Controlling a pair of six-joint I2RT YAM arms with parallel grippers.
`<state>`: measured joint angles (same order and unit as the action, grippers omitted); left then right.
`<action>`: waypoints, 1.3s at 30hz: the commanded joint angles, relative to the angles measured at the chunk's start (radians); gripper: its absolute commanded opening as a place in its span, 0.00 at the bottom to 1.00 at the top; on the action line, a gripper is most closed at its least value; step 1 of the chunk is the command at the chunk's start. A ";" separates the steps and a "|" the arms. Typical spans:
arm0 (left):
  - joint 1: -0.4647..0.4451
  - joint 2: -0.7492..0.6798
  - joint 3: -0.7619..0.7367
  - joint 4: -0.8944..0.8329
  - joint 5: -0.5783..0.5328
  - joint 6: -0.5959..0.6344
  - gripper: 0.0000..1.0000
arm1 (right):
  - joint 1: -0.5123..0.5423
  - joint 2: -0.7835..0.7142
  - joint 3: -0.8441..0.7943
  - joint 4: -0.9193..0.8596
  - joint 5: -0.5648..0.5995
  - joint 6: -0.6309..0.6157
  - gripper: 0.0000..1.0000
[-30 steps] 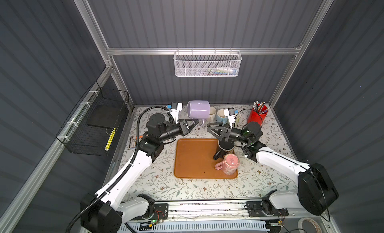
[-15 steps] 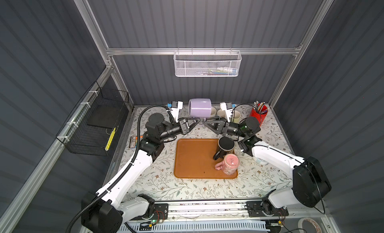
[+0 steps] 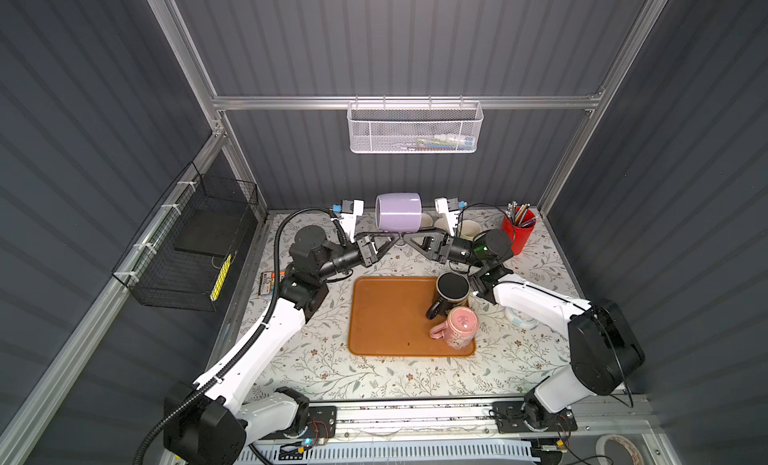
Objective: Turn the mug right side up
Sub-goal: 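Hold the purple mug up with the left gripper while the right gripper reaches it, then close the right gripper on the purple mug while the left gripper opens and withdraws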
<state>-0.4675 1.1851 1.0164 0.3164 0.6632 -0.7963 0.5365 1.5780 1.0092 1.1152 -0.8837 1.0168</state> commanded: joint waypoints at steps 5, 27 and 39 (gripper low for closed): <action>0.006 0.011 -0.031 0.134 0.036 -0.025 0.00 | 0.004 0.014 0.049 0.101 0.005 0.048 0.33; 0.006 0.021 -0.084 0.195 0.030 -0.060 0.00 | 0.005 0.033 0.048 0.125 0.044 0.072 0.00; 0.006 -0.026 -0.090 0.102 -0.014 0.002 0.46 | 0.002 -0.002 0.012 0.098 0.075 0.039 0.00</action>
<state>-0.4591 1.1965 0.9352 0.4492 0.6540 -0.8307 0.5396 1.6131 1.0187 1.1442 -0.8478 1.0859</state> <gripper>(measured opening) 0.434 0.177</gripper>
